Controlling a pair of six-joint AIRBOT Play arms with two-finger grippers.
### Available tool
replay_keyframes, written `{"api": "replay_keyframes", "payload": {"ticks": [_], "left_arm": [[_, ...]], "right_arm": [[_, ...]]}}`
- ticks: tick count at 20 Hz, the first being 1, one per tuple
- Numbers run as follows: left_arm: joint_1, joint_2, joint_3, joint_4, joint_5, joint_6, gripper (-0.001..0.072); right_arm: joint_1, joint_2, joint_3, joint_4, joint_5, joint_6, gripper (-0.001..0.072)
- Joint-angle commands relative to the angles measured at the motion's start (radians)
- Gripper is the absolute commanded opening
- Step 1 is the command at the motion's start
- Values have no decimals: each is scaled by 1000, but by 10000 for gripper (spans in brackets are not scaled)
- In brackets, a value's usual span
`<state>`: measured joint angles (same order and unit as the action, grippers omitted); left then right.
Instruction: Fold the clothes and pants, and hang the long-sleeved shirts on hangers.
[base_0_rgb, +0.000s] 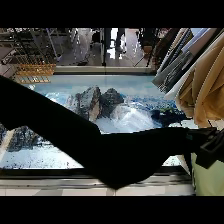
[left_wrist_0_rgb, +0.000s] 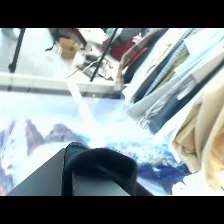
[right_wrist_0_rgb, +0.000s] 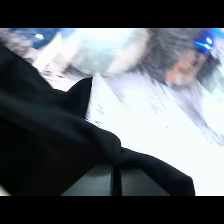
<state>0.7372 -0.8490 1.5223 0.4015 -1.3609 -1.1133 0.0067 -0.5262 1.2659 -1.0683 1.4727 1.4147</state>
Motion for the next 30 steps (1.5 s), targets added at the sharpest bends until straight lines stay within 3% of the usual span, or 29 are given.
{"api": "replay_keyframes", "payload": {"ticks": [1, 5, 6, 7, 8, 11, 15, 18, 22, 28, 30], "left_arm": [[-77, -105, -29, 89, -65, -18, 3], [-373, -312, -194, 209, 30, 2, 4], [-439, -378, -210, 228, 81, 2, 4], [-490, -443, -210, 242, 126, 2, 4], [-528, -508, -210, 242, 172, 2, 4], [-556, -633, -210, 243, 182, 2, 5], [-534, -651, -210, 254, 126, 2, 6], [-534, -634, -209, 249, 117, 2, 6], [-537, -617, -209, 242, 58, 2, 6], [-534, -612, -209, 241, 10, 2, 6], [-534, -609, -209, 241, 10, 2, 6]], "right_arm": [[0, -127, -106, -104, -88, 43, 13], [-1, -554, -222, -103, -499, 51, 23], [-1, -672, -184, -103, -554, 77, 225], [-6, -794, -113, -97, -536, 100, 507], [-16, -888, -41, -76, -456, 86, 557], [-65, -994, -19, 30, -225, -77, 555], [-58, -858, -391, 305, -68, -265, 446], [80, -732, -625, 343, -200, -269, 340], [285, -761, -686, 394, -373, -238, 357], [427, -865, -686, 553, -531, -254, 354], [460, -873, -670, 583, -583, -254, 182]]}}
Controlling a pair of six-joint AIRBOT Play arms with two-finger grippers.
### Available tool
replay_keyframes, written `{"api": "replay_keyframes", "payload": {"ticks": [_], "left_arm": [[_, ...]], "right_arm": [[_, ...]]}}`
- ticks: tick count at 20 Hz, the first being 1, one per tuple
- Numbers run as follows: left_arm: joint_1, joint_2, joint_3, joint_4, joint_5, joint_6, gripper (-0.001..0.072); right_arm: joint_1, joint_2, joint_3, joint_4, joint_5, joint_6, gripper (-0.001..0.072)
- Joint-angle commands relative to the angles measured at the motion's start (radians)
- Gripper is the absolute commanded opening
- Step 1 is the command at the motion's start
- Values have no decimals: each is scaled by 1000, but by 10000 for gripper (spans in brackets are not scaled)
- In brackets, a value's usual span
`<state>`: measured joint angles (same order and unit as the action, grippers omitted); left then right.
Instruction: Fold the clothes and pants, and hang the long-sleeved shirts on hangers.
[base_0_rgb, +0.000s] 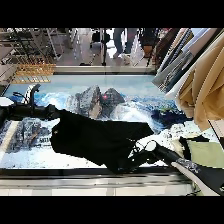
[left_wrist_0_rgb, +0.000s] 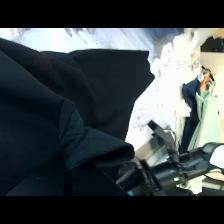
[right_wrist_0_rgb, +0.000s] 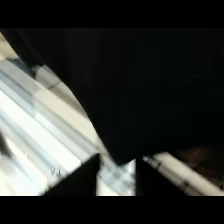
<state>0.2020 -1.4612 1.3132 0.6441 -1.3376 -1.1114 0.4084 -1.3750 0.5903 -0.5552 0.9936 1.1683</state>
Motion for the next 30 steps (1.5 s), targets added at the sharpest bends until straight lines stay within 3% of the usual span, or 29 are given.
{"api": "replay_keyframes", "payload": {"ticks": [1, 4, 7, 9, 13, 17, 20, 22, 24, 28, 30], "left_arm": [[2, 8, 0, -1, -14, 0, 6], [45, 60, 22, -2, -62, 0, 6], [157, 149, 124, -12, -175, -1, 6], [262, 217, 207, -113, -240, -5, 6], [530, 362, 309, -632, -260, -56, 6], [809, 497, 346, -1151, -255, -79, 5], [886, 583, 346, -1307, -210, -79, 5], [886, 616, 346, -1268, -209, -79, 5], [887, 627, 346, -1123, -208, -79, 5], [858, 620, 345, -567, -97, -79, 4], [750, 574, 335, -406, -47, -77, 5]], "right_arm": [[66, -21, 30, 65, -115, -8, 16], [42, 95, 134, -53, -62, 37, 11], [-24, 348, 311, -432, 105, 252, 10], [-88, 545, 477, -660, 212, 364, 9], [-226, 828, 830, -788, 217, 395, 9], [-266, 909, 1110, -784, 156, 390, 9], [-266, 906, 1262, -785, 158, 360, 9], [-266, 906, 1283, -786, 166, 360, 9], [-266, 883, 1281, -806, 213, 360, 9], [-266, 742, 1281, -926, 304, 356, 10], [-266, 622, 1280, -974, 355, 342, 10]]}}
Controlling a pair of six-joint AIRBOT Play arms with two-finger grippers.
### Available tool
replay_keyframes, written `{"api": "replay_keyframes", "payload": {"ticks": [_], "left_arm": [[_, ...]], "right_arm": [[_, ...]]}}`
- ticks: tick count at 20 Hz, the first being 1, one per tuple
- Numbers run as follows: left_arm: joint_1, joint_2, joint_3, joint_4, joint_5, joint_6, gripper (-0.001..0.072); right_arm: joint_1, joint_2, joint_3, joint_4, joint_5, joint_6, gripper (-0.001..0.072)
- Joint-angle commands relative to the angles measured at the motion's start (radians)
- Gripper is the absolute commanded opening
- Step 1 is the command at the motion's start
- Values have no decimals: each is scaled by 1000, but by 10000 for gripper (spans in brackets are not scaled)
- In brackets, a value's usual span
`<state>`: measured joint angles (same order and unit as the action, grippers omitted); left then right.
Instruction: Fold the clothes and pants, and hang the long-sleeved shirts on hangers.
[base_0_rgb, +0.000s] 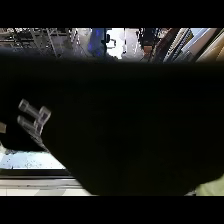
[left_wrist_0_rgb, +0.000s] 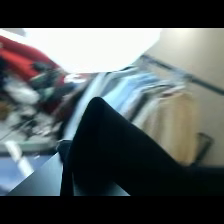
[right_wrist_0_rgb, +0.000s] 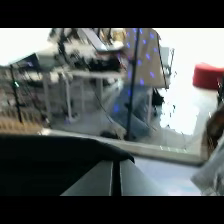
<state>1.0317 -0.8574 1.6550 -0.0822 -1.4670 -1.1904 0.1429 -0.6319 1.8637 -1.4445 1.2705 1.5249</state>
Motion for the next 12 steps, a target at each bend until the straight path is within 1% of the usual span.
{"api": "replay_keyframes", "payload": {"ticks": [1, 2, 4, 5, 6, 8, 9, 11, 12], "left_arm": [[-172, -72, -22, 378, 100, 25, 5], [-275, -121, -42, 436, 115, 55, 5], [-483, -259, -68, 612, 179, 75, 5], [-571, -350, -69, 702, 231, 76, 5], [-638, -450, -69, 752, 298, 76, 5], [-706, -648, -62, 754, 412, 75, 4], [-723, -738, -45, 755, 446, 75, 5], [-731, -892, 26, 755, 460, 68, 7], [-727, -945, 69, 756, 461, 68, 151]], "right_arm": [[-1, -198, 6, -91, 99, -20, 10], [-1, -275, -2, -90, 104, -20, 10], [-1, -452, -50, -88, 84, -19, 10], [-1, -550, -87, -88, 50, -19, 11], [-1, -644, -122, -87, -1, -18, 11], [-1, -846, -161, -85, -150, 8, 11], [-1, -941, -157, -85, -226, 24, 11], [-4, -1102, -134, -80, -389, 66, 12], [-9, -1160, -113, -66, -450, 76, 58]]}}
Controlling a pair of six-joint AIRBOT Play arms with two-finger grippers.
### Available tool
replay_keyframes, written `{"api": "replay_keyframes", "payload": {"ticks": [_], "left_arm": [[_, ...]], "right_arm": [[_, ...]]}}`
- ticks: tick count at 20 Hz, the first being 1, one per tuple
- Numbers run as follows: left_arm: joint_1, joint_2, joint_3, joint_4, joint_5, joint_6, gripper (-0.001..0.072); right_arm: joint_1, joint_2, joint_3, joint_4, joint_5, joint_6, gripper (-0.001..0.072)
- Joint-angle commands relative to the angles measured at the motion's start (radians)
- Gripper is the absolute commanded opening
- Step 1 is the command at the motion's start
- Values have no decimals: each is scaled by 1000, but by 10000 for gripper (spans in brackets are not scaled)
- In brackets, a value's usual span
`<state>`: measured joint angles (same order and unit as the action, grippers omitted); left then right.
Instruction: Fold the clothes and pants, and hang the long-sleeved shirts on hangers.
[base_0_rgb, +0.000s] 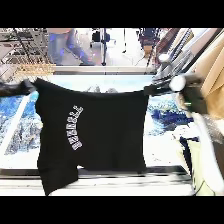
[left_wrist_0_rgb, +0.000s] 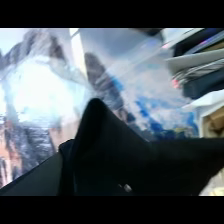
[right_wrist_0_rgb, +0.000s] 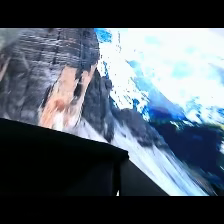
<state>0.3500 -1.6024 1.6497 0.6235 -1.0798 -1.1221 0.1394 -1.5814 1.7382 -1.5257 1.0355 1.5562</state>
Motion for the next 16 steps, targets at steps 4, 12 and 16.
{"api": "replay_keyframes", "payload": {"ticks": [4, 12, 16], "left_arm": [[37, -230, 127, 86, -39, -99, 701], [220, 45, -398, 525, -404, -196, 369], [228, 277, -859, 525, -230, -114, 655]], "right_arm": [[-109, -261, 79, 109, -30, 84, 537], [-394, -6, -477, 535, 424, -339, 403], [-420, 126, -866, 562, 410, -501, 493]]}}
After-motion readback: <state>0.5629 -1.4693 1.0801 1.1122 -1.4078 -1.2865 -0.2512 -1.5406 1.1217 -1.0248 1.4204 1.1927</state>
